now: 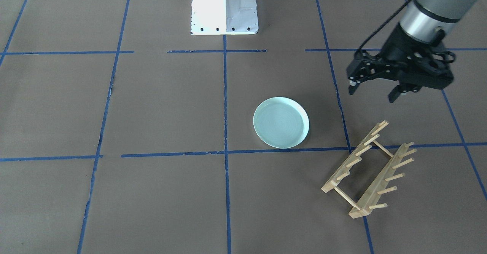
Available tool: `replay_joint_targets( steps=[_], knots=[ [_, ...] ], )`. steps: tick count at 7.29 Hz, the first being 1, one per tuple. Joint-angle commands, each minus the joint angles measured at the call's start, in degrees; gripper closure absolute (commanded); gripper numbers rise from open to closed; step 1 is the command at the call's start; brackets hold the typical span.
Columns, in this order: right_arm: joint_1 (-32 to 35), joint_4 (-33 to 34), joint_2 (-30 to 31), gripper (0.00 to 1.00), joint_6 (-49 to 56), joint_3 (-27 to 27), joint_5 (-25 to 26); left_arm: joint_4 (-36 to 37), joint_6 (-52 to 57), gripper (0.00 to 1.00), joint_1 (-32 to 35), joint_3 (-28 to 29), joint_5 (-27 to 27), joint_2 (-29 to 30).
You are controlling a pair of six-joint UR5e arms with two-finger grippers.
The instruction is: Place plate on table
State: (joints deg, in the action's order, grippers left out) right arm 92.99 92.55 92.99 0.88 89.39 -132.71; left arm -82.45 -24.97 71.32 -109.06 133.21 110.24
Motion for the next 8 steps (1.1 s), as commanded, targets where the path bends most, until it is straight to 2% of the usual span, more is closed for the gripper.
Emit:
replay_joint_targets(
  steps=[1,2,4,6,8],
  knots=[
    [0.0,0.0,0.0,0.0,0.0,0.0,0.0,0.1,13.9,0.0,11.9,5.3,4.7,-10.1],
    [0.0,0.0,0.0,0.0,0.0,0.0,0.0,0.2,20.8,0.0,16.3,9.2,4.3,-11.5],
    [0.0,0.0,0.0,0.0,0.0,0.0,0.0,0.1,27.7,0.0,20.2,15.4,3.8,-14.6],
    [0.0,0.0,0.0,0.0,0.0,0.0,0.0,0.0,27.7,0.0,20.5,18.4,1.5,-15.6],
    [0.0,0.0,0.0,0.0,0.0,0.0,0.0,-1.0,27.7,0.0,20.5,18.3,1.6,-17.5]
  ],
)
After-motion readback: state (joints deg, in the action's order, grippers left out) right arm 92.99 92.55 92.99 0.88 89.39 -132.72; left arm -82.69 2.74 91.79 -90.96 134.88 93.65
